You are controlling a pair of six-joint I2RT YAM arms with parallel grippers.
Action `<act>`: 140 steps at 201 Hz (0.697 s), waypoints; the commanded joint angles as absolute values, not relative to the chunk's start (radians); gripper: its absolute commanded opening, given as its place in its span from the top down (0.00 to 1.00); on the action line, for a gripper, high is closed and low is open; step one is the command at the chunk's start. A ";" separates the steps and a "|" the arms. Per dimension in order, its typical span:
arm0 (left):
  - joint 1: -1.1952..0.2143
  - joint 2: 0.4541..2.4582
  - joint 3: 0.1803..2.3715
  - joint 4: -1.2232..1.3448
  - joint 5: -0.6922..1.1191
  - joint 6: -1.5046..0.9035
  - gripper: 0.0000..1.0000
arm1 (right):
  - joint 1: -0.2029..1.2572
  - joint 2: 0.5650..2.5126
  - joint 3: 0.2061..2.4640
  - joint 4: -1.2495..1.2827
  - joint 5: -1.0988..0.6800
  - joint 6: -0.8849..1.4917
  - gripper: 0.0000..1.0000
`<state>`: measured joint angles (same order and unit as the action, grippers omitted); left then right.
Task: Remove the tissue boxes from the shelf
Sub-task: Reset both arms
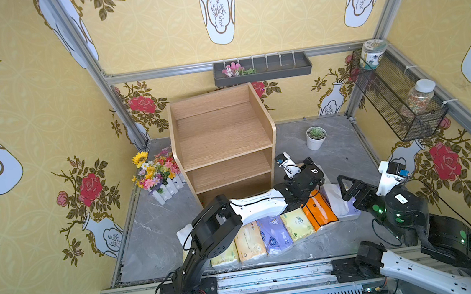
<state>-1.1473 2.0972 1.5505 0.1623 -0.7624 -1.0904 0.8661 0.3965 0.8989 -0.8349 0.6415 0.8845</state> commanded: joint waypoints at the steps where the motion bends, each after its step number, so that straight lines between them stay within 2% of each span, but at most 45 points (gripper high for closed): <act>1: -1.170 2.051 1.467 0.292 -0.671 -0.961 0.24 | 0.869 0.401 0.922 -0.823 0.710 0.856 0.02; 40: -1.203 1.928 1.315 0.369 -0.553 -0.848 0.24 | 0.870 0.439 0.974 -0.858 0.800 0.802 0.02; 79: -1.252 1.690 1.099 0.315 -0.649 -0.733 0.21 | 0.871 0.505 0.970 -0.841 0.858 0.793 0.01; 118: -1.298 1.440 0.960 -0.052 -0.913 -0.835 0.20 | 0.870 0.556 0.899 -0.745 0.880 0.806 0.01; 140: -1.304 1.331 0.957 -0.443 -1.054 -1.098 0.17 | 0.859 0.633 0.881 -0.696 0.894 0.775 0.02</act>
<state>-1.2987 1.4071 0.9607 0.0120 -0.8425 -0.8444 0.8696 0.5709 0.8955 -0.7940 0.8547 0.8070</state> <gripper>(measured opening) 0.823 0.981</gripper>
